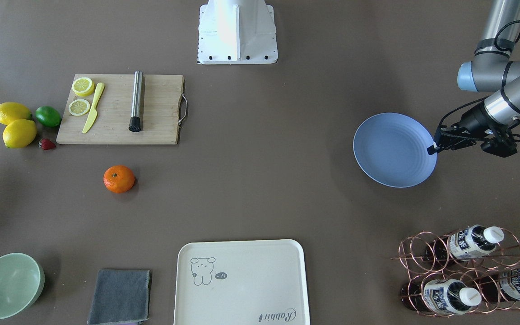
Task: Pick orange to plate
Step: 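Move the left arm toward the blue plate while the right arm reaches toward the orange, then lower the right gripper over the orange and close on it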
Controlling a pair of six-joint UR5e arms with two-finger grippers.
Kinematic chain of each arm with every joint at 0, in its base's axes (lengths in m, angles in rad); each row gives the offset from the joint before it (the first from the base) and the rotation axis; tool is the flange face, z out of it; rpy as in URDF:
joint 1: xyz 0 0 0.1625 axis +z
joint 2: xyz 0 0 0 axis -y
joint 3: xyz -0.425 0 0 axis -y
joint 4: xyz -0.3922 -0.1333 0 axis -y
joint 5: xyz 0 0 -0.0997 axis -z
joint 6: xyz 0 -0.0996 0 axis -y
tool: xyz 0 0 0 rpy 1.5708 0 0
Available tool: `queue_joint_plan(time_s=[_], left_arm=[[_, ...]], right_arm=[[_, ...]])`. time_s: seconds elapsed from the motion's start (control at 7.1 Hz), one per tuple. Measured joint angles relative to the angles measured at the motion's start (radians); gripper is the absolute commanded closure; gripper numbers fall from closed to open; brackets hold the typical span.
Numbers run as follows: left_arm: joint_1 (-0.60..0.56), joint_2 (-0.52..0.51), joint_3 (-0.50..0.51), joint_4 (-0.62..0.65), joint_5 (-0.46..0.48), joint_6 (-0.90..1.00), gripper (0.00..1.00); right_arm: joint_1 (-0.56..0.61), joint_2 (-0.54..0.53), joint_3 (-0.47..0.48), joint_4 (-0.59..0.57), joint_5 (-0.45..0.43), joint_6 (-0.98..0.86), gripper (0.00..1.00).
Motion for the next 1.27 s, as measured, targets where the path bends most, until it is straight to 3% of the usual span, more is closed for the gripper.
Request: queue_joint_plan(time_s=[0.28, 0.42, 1.27], left_arm=[[0.005, -0.043, -0.1, 0.056, 0.002, -0.133, 1.0], [0.041, -0.079, -0.138, 0.114, 0.047, -0.172, 1.0], [0.42, -0.372, -0.218, 0.424, 0.487, -0.43, 1.0]], right_arm=[[-0.065, 0.058, -0.015, -0.007, -0.03, 0.069, 0.0], [-0.121, 0.098, -0.021, -0.007, -0.067, 0.146, 0.0], [-0.389, 0.288, -0.053, -0.007, -0.237, 0.475, 0.0]])
